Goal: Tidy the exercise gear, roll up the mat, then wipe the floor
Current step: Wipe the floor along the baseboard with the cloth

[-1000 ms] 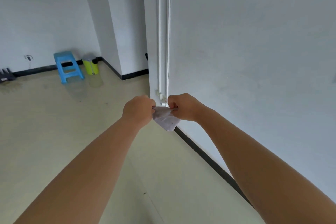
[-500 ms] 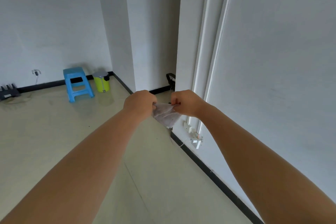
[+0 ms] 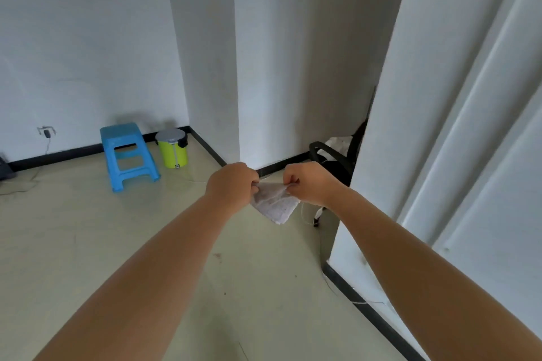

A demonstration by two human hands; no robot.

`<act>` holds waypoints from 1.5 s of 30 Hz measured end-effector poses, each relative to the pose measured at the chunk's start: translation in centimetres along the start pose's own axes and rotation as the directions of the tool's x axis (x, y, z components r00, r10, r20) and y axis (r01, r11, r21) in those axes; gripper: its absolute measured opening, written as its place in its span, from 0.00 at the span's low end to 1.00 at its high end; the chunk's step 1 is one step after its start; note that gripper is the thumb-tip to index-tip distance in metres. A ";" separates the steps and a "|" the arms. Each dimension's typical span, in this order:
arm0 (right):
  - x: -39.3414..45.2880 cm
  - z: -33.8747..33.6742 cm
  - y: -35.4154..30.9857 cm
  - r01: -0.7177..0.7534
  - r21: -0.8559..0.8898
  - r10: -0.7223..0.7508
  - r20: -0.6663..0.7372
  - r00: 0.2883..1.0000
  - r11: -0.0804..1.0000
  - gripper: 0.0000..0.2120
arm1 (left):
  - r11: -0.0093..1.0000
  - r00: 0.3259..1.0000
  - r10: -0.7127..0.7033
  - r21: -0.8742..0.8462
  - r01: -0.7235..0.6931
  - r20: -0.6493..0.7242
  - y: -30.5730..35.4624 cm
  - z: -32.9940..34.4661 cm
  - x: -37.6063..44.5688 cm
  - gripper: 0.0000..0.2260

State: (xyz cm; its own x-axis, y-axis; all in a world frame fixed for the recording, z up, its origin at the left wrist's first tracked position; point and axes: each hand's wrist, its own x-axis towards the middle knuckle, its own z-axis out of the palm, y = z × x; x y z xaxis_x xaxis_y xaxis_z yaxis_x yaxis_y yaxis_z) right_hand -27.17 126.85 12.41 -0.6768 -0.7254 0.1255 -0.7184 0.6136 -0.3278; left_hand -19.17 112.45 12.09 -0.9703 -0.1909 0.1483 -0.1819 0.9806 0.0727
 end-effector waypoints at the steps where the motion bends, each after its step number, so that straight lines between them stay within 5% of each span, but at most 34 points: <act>1: 3.7 1.0 -0.2 0.011 0.006 -0.012 0.006 1.000 1.000 0.07 | 1.000 1.000 -0.016 0.007 0.016 0.013 -2.4 0.4 2.3 0.13; 13: 45.9 9.5 -6.9 0.111 0.086 -0.117 0.065 0.991 0.990 0.07 | 0.975 0.973 -0.213 0.078 0.207 0.084 -33.3 2.0 29.3 0.14; 23: 81.0 18.7 -15.7 0.126 0.042 -0.130 0.107 0.986 0.991 0.08 | 0.970 0.963 -0.242 0.061 0.236 0.116 -63.4 4.7 50.2 0.13; 45: 145.3 44.1 -31.3 0.131 0.025 -0.133 0.265 0.955 0.991 0.13 | 0.854 0.854 -0.372 -0.226 0.468 0.363 -122.8 17.7 88.0 0.12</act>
State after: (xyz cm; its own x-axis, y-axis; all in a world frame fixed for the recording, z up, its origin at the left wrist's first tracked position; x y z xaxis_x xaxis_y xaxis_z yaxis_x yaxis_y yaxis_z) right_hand -95.94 -11.46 -0.43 -0.5079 -0.8572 -0.0850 -0.7966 0.5050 -0.3322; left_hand -85.07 -24.01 -1.26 -0.8189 -0.5125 -0.2582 -0.5738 0.7383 0.3545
